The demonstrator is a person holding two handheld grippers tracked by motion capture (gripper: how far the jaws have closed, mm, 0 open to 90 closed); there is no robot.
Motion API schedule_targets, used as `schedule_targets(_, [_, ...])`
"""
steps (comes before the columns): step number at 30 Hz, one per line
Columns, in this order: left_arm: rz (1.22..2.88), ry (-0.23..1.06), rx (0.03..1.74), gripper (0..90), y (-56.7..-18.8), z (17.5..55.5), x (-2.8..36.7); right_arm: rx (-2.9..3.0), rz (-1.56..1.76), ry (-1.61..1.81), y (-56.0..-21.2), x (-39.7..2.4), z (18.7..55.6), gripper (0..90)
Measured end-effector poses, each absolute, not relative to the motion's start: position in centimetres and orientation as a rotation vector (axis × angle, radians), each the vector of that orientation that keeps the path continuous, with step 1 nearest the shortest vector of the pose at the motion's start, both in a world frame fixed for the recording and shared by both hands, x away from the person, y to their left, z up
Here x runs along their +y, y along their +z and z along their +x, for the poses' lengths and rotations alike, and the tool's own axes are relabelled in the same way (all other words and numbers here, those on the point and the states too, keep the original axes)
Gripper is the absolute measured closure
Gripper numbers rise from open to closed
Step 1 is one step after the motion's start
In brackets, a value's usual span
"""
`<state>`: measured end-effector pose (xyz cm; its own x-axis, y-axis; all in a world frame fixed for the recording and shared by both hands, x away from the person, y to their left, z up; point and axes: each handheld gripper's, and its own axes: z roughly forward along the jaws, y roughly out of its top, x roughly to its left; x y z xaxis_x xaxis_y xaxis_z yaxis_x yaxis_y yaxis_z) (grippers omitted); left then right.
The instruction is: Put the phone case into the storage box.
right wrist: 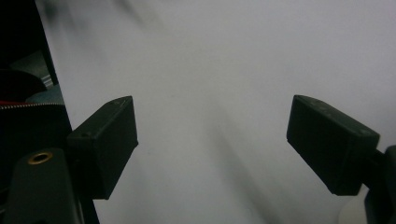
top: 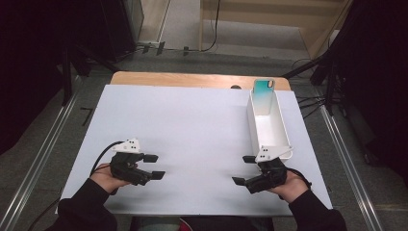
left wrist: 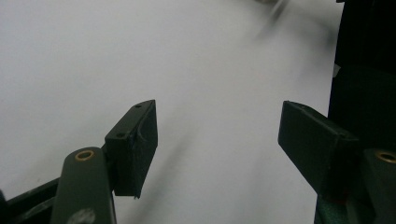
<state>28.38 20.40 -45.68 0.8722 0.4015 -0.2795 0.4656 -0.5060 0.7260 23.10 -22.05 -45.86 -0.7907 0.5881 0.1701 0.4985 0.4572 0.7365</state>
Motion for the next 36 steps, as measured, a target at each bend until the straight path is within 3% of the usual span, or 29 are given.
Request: schedule_targets(36, [2.168, -0.089, 0.620, 28.0, -45.7, 28.4, 20.6, 2.606, 0.985, 1.211, -46.9, -23.4, 22.1, 15.0])
